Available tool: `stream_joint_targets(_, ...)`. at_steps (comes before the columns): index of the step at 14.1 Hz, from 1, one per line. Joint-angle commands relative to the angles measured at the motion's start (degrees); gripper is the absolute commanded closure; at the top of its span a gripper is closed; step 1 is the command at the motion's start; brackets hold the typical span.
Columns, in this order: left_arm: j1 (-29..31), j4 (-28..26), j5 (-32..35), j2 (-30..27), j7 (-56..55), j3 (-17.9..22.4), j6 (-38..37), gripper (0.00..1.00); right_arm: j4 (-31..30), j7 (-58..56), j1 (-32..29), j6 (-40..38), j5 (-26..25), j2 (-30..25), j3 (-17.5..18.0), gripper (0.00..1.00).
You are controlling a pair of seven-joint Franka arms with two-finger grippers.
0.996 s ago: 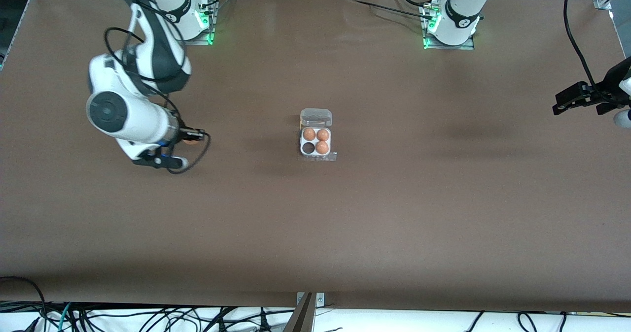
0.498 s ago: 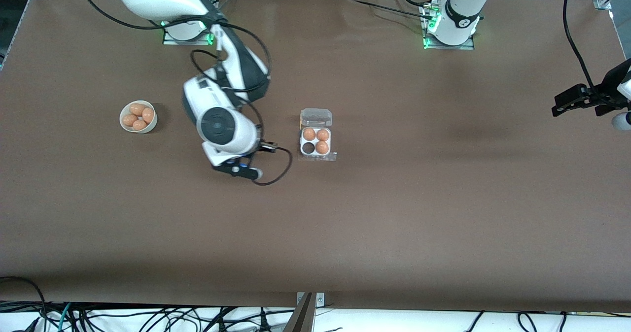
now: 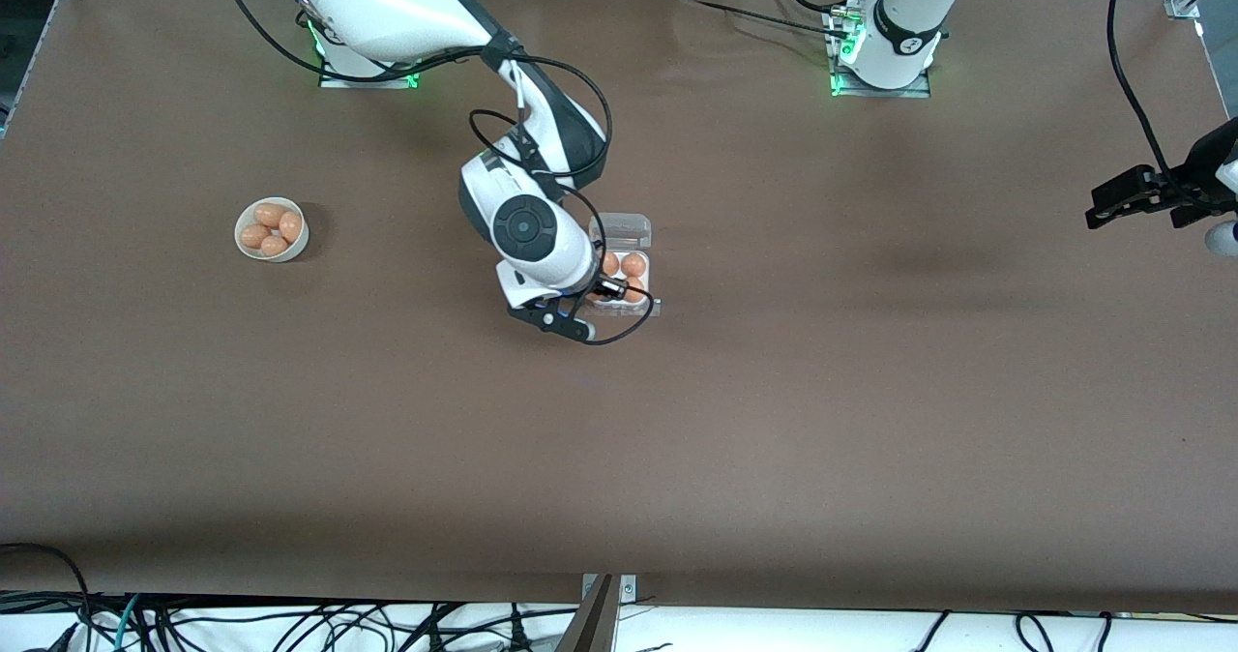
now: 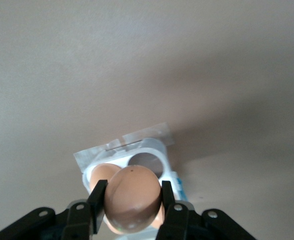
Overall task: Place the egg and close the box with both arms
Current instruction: 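Carry the egg with the right gripper over the clear egg box, then lower the egg into the box while the left gripper starts reaching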
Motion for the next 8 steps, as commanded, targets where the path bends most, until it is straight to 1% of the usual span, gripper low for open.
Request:
stream_joint_targets(1, 0.20, 1.68, -0.01, 0.78, 1.32, 0.02, -0.46, 0.00, 2.01, 2.02, 1.46, 1.37, 1.05, 2.08, -0.45, 0.73)
stream_joint_targets(8, 0.12, 1.68, -0.01, 0.78, 1.32, 0.02, -0.46, 0.00, 1.31, 1.32, 1.55, -0.38, 1.14, 2.17, -0.45, 0.72)
